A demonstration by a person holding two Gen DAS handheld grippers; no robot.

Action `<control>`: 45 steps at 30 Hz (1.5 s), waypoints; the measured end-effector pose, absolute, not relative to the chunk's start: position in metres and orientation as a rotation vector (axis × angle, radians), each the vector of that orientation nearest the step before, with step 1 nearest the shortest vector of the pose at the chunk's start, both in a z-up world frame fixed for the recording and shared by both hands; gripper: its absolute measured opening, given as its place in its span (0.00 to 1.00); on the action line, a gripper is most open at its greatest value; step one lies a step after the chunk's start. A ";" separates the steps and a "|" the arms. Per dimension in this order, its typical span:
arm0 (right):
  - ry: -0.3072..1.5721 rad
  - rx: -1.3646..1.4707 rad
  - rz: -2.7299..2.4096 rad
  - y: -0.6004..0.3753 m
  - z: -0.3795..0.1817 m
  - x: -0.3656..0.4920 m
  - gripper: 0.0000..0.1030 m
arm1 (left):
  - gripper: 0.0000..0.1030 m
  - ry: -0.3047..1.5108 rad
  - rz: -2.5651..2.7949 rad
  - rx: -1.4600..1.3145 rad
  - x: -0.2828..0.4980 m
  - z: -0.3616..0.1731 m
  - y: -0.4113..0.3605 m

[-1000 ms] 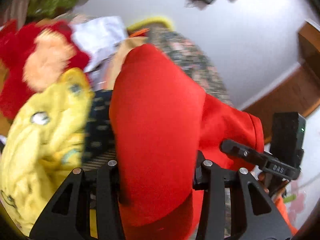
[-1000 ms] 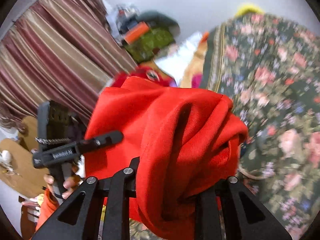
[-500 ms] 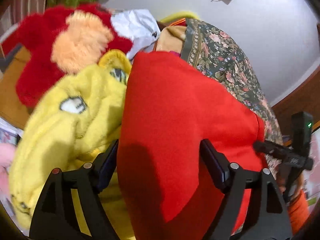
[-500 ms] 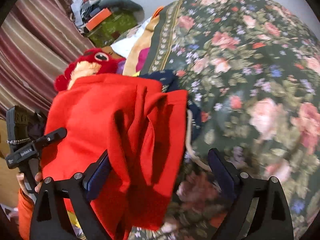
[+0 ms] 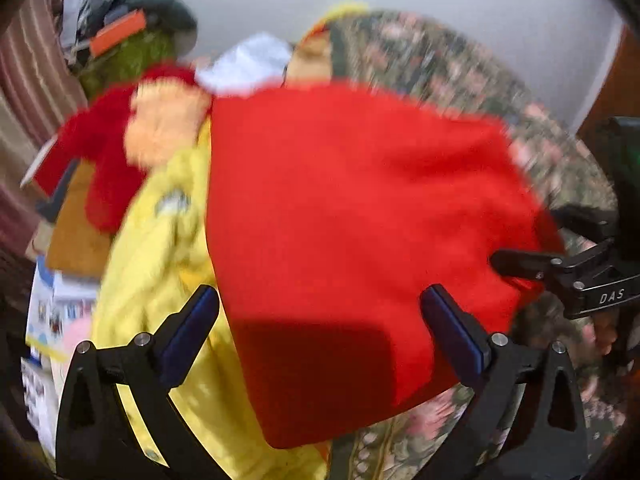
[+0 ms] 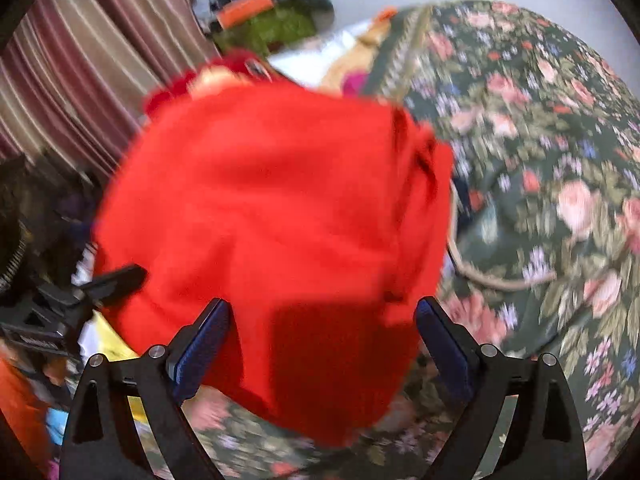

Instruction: Fold large clothes

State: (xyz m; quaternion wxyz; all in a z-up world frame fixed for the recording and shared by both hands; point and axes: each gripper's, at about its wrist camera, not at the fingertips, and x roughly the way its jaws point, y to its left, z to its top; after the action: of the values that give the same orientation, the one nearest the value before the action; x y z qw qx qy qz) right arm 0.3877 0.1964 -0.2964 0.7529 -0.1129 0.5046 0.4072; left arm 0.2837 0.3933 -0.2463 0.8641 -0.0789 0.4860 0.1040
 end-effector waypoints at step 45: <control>0.145 0.021 0.893 -0.064 0.018 0.033 0.90 | 1.00 0.090 0.324 0.017 -0.041 0.030 0.153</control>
State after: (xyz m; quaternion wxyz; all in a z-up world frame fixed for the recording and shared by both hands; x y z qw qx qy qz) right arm 0.0333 -0.0643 0.0183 0.8994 0.0102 0.0701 0.4313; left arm -0.0413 0.1529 0.0304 0.9858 0.0085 0.0449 0.1614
